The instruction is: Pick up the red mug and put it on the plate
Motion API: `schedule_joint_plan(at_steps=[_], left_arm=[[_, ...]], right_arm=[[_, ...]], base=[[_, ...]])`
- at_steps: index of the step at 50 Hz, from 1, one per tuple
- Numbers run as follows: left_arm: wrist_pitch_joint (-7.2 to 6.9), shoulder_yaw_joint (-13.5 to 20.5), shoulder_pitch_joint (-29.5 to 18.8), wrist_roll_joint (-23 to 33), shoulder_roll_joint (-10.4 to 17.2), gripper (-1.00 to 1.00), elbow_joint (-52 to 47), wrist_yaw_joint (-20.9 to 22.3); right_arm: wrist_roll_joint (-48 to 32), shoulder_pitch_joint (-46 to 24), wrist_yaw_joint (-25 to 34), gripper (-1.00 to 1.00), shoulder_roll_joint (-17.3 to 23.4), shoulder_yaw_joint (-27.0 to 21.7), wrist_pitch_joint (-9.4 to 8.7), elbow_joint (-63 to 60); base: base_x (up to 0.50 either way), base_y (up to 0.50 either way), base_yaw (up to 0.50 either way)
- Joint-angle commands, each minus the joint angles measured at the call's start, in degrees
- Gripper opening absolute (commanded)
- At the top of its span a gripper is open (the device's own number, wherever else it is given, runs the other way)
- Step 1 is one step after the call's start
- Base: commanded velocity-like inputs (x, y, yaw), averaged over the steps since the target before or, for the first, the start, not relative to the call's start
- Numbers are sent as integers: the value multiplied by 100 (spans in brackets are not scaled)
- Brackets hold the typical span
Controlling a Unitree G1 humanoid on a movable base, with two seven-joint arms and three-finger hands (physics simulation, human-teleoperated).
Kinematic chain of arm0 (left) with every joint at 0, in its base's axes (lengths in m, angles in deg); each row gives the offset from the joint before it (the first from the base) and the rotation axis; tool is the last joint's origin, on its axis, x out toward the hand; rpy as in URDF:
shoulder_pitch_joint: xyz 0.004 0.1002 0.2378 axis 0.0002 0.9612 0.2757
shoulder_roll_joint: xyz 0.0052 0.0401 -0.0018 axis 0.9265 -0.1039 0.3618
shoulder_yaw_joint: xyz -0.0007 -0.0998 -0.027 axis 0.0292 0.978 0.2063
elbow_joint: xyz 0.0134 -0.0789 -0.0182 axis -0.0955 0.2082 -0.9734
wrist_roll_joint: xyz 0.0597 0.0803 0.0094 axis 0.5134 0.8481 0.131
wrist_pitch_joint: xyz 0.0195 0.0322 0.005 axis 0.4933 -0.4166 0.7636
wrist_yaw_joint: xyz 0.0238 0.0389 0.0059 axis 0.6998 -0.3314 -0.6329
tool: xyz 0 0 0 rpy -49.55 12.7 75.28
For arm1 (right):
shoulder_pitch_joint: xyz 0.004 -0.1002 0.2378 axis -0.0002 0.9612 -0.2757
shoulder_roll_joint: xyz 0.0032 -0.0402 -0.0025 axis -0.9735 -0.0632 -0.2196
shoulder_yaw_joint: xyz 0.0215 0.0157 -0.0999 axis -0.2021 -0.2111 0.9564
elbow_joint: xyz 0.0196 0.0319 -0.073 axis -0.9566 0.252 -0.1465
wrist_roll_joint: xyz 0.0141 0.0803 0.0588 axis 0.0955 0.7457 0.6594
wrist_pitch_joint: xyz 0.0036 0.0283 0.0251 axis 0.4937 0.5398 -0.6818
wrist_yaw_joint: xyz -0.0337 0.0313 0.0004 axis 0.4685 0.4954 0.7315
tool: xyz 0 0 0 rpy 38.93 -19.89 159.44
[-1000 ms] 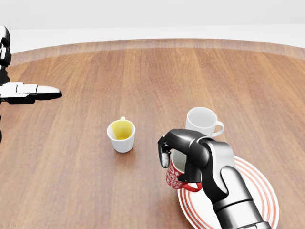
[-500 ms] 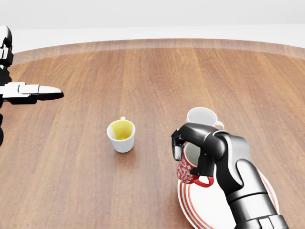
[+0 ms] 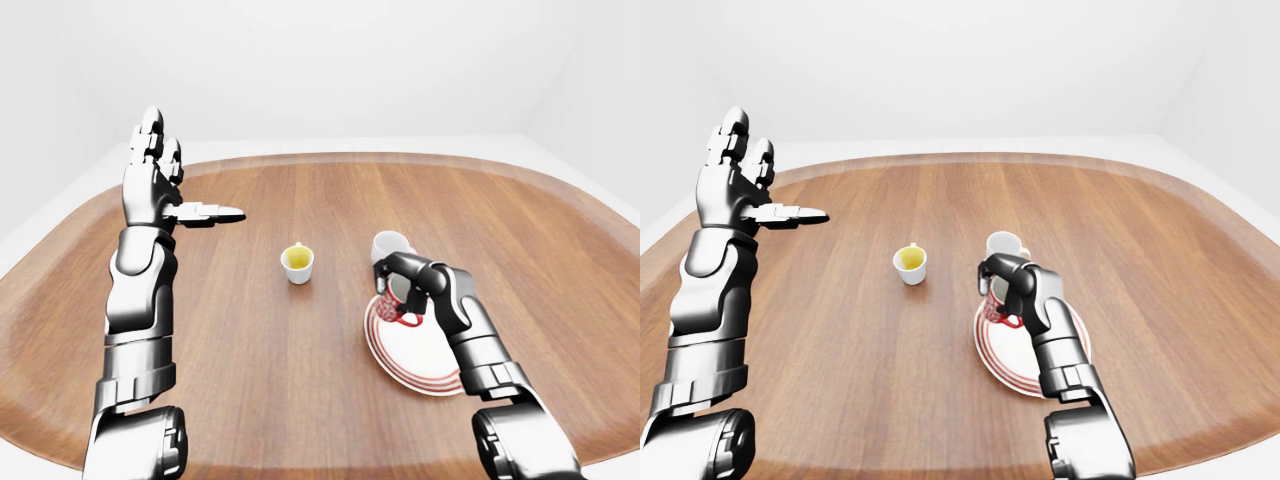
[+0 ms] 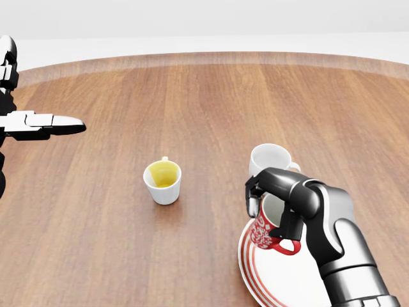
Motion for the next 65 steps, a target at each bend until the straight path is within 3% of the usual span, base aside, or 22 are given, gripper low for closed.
schedule_joint_plan(at_steps=[1, 39, 65], left_arm=[[0, -3, 7, -4, -7, 100, -35, -13], [0, 8, 81, 7, -22, 100, 68, 9], [0, -9, 112, 12, -52, 100, 19, -3]], right_arm=[[-64, 298, 0, -100, 120, -179, 1, -235], [112, 1104, -91, -100, 434, -454, 1, -464], [9, 1008, -169, -100, 744, -591, 1, -360]], base=[[0, 0, 0], [0, 0, 0], [0, 0, 0]])
